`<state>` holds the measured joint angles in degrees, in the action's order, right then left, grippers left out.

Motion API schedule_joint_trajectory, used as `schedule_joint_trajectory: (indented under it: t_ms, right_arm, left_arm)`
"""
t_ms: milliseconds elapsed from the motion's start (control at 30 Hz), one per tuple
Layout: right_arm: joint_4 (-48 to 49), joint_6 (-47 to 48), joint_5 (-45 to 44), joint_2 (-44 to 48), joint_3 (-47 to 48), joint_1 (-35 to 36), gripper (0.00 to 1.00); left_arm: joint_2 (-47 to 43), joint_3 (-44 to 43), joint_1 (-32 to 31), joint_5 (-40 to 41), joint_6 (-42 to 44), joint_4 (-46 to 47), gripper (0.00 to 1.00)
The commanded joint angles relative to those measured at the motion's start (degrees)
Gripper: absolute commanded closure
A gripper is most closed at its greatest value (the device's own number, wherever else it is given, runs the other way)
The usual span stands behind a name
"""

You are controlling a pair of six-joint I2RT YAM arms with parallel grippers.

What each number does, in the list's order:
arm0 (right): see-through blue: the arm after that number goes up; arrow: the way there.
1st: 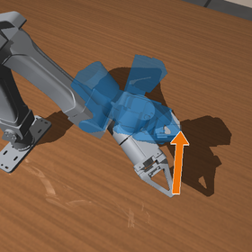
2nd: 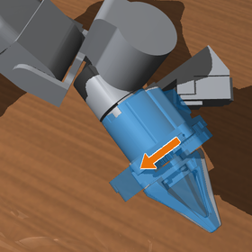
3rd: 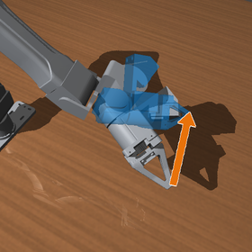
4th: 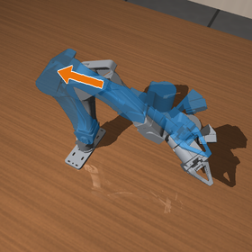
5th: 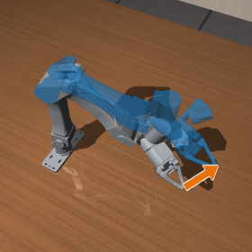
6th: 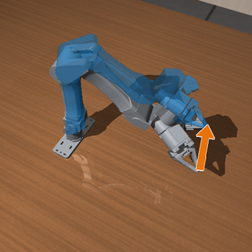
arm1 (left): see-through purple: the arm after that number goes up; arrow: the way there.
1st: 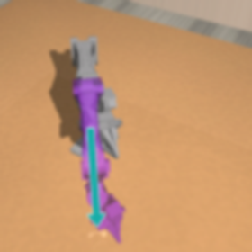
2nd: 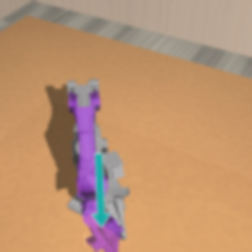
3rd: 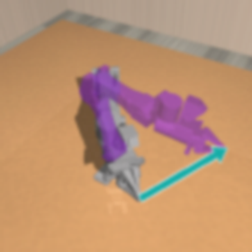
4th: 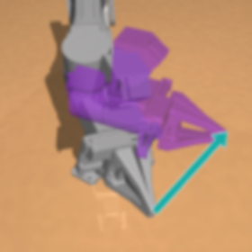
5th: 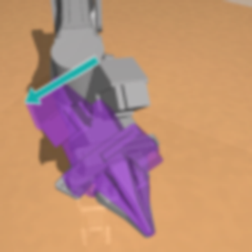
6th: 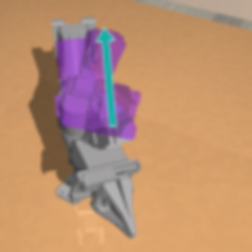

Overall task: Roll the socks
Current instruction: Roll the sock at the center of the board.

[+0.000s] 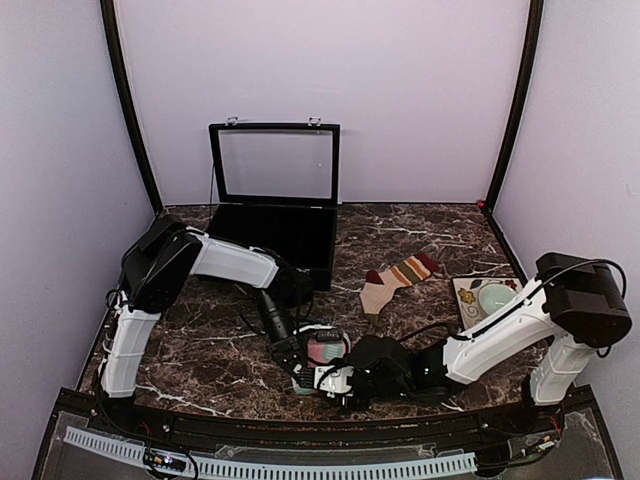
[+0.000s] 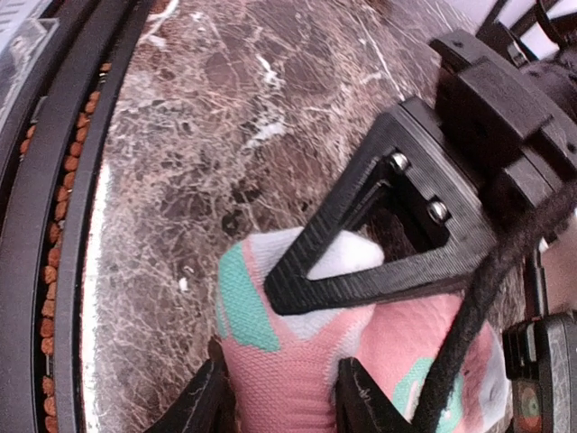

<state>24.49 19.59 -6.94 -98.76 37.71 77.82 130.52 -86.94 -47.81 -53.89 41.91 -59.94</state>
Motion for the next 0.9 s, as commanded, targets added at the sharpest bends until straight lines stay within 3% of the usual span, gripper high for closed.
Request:
schedule_joint_trajectory:
  t_ms: [0,133,267,667,767,867]
  right_arm:
    - [-1.09,0.06,0.82,-1.74,0.71,-1.30,0.64]
    - [-1.65,-3.97,4.09,-3.51,0.86,-2.82,0.85]
    - [-1.42,-7.53,6.76,-3.98,-0.38,-3.21,1.00]
    - [1.55,-21.09,16.90,-4.17,-6.40,-8.55,1.00]
    - [1.65,-23.56,19.42,-6.02,-6.51,-10.04,1.00]
    - [1.24,-25.49,21.69,-7.84,-5.97,-11.94,1.00]
  left_arm:
    - [3.88,1.06,0.26,11.00,-1.32,0.61,0.96]
    - [1.14,1.03,1.36,12.83,-2.62,1.80,0.72]
    - [-5.65,4.65,3.18,13.86,-4.73,6.04,0.60]
    - [-39.40,25.41,4.39,25.11,-8.74,28.83,0.51]
    - [-45.36,29.09,4.19,21.01,-4.45,31.25,0.42]
    - [-45.51,29.36,0.04,16.76,4.58,25.65,0.47]
